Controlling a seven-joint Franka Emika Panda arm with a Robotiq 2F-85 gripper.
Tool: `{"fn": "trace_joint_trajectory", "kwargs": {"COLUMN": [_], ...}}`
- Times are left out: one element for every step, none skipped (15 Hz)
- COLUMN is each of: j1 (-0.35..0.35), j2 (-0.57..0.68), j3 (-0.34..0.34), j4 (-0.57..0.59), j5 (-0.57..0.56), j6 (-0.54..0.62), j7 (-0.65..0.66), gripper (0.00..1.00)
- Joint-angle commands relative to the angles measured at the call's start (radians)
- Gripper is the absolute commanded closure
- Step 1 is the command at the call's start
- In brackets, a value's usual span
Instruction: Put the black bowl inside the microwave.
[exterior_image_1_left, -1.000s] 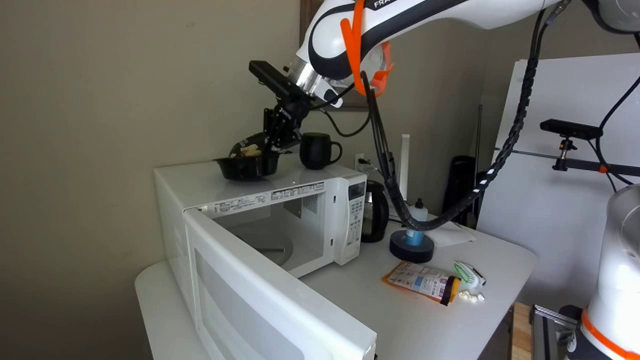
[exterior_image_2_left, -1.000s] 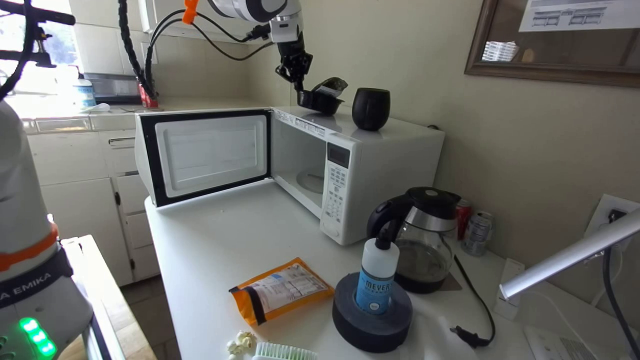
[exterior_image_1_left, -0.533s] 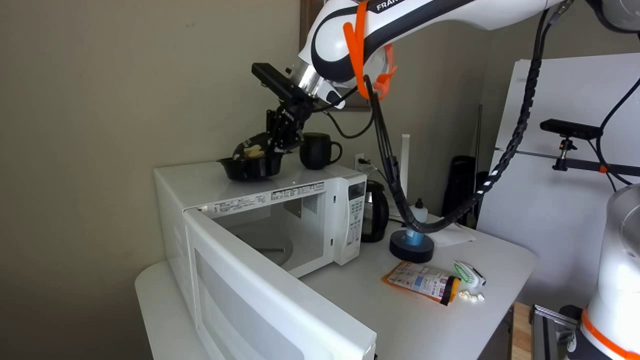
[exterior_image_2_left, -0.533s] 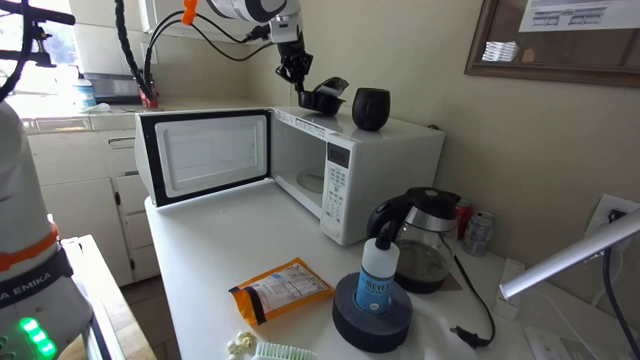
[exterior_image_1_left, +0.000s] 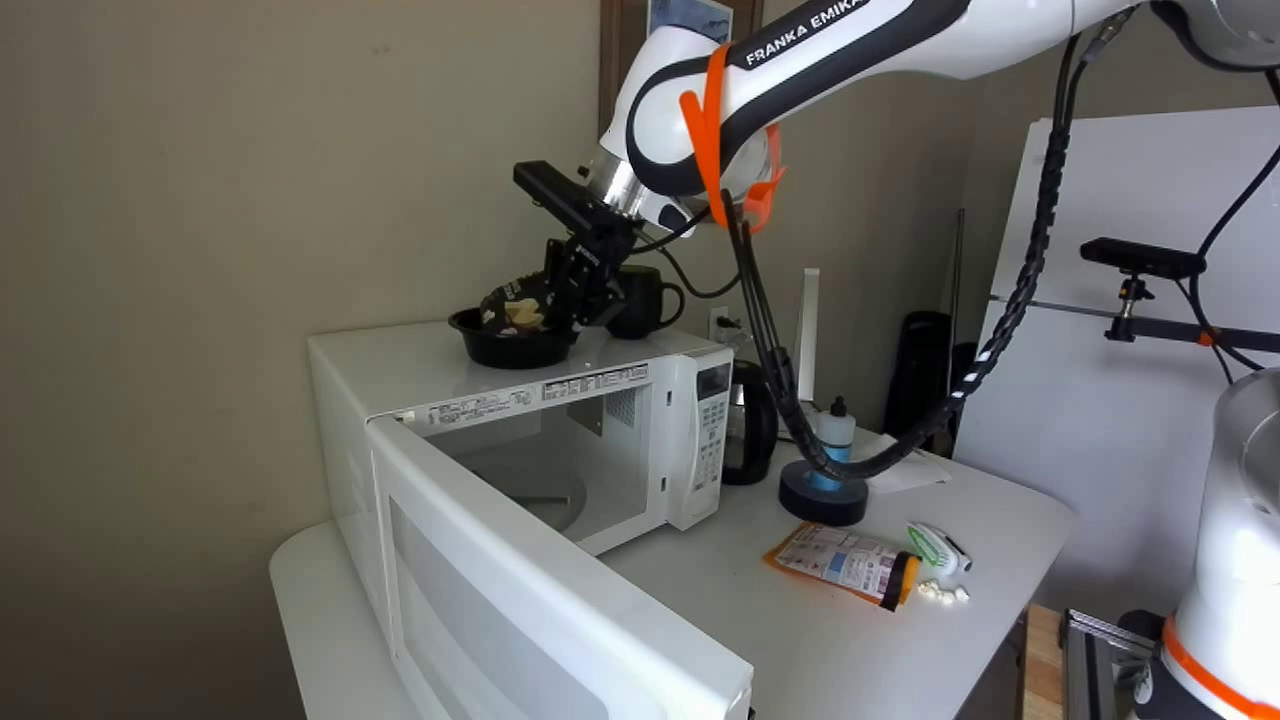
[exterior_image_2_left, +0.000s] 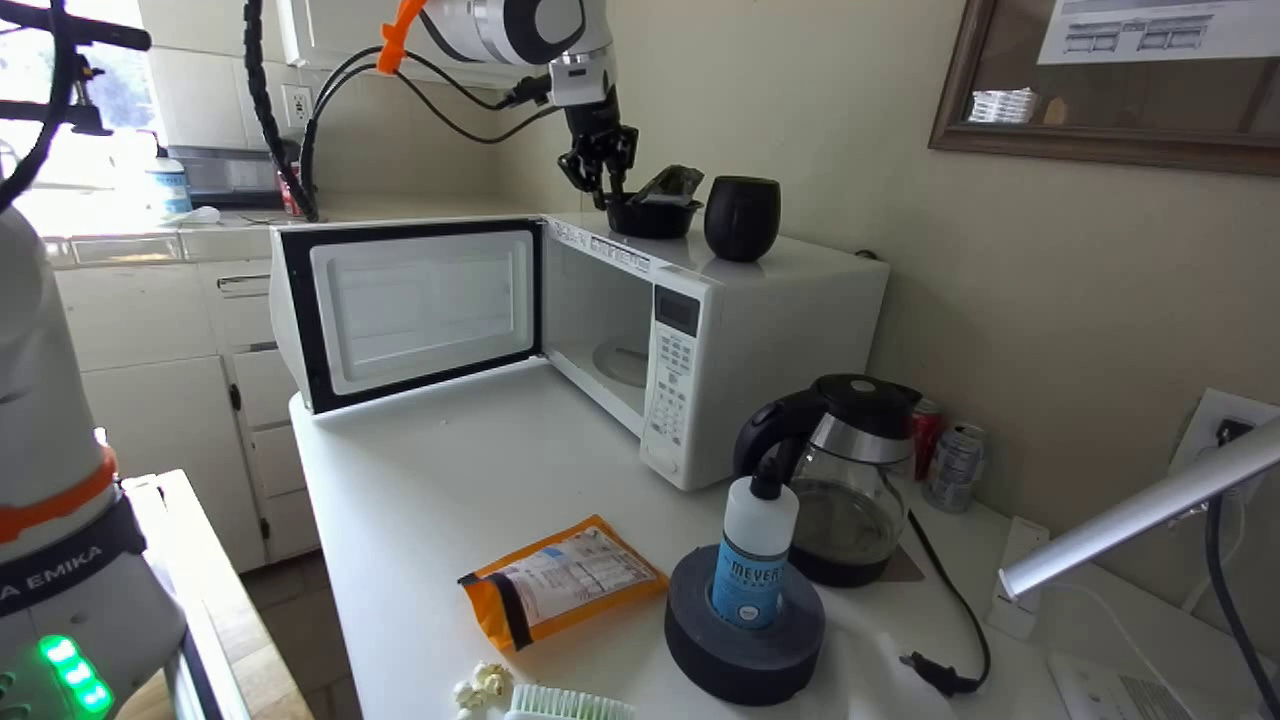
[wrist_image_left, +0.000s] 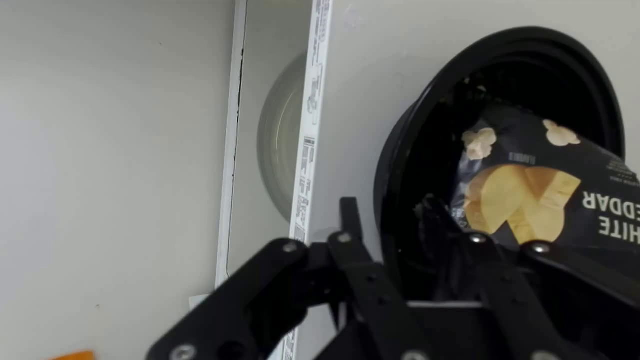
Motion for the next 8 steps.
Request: {"fn": "trace_joint_trajectory", "kwargs": {"j1": [0.002,0.003,0.003,0.003,0.003,0.003,0.004,0.004], "j2": [0.003,0.007,0.009,0.012,0.014,0.017,0.02,0.024], "j3": [-0.007,-0.007,-0.008,-0.008,-0.008,-0.008,-0.009,-0.009], "j4": [-0.006,-0.004,-0.002,0.0,0.001,0.002,0.004,0.005], "j5": [-0.014,-0.01,-0.007,-0.008,-0.007,-0.009,-0.007,-0.006], "j6": [-0.004,0.0,-0.002,-0.005,-0.007,-0.008,-0.011,-0.012], "j7": [0.03,0.029,0.027,0.027,0.026,0.027,0.027,0.027], "gripper": [0.29,0.22,0.65,0.59,0.59,0.65,0.73,0.81]}}
